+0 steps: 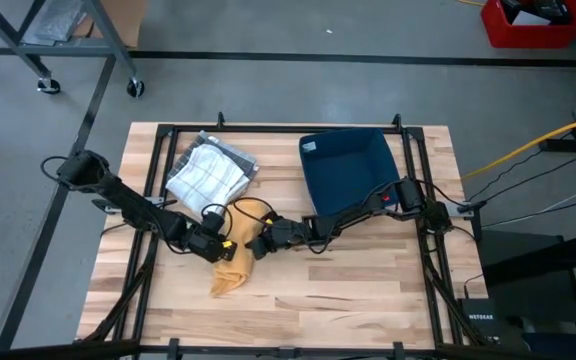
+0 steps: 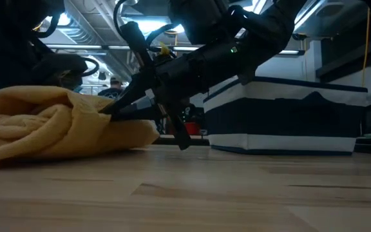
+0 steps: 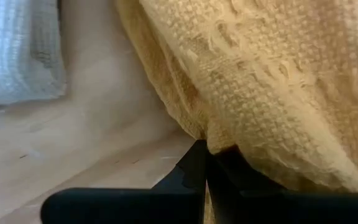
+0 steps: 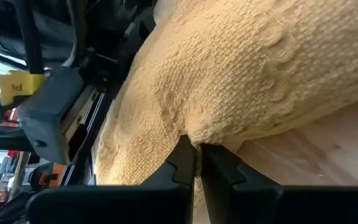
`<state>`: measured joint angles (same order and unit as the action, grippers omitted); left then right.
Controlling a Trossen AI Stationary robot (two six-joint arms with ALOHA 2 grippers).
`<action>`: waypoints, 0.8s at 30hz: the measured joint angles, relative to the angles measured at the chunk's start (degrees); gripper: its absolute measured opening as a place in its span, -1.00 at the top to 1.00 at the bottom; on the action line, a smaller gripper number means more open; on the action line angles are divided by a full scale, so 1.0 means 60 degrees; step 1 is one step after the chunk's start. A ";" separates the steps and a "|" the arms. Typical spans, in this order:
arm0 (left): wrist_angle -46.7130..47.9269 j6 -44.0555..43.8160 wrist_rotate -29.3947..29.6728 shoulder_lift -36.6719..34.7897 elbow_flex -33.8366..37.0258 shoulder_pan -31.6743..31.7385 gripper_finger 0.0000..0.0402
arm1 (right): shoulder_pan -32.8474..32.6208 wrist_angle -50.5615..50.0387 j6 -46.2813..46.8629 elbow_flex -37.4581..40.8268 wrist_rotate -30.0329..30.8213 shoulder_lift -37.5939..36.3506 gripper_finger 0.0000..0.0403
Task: Fold towel
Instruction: Stack the yellow towel on top of the white towel
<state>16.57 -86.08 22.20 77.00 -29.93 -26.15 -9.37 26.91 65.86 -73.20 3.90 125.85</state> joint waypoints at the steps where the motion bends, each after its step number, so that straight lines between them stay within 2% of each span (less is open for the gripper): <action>1: 0.0032 0.0000 0.0000 -0.0032 0.0000 0.0000 0.99 | 0.0000 0.0031 -0.0036 -0.0006 0.0001 -0.0002 0.91; 9: 0.0055 0.0187 0.0484 -0.0638 0.0000 -0.0015 0.99 | 0.0000 0.0082 -0.0055 -0.0006 0.0074 -0.0002 0.91; 17: 0.0525 0.0707 0.1371 -0.2006 0.0000 0.0110 0.99 | 0.0308 0.1360 -0.0122 -0.0006 0.0142 -0.0002 0.94; 24: 0.0818 0.1285 0.1452 -0.2706 0.0000 0.0556 1.00 | 0.0723 0.1380 -0.0570 -0.0587 0.0064 -0.0002 0.94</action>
<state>21.48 -78.37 30.90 60.76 -29.93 -22.81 -5.03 35.19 62.44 -76.72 4.28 125.84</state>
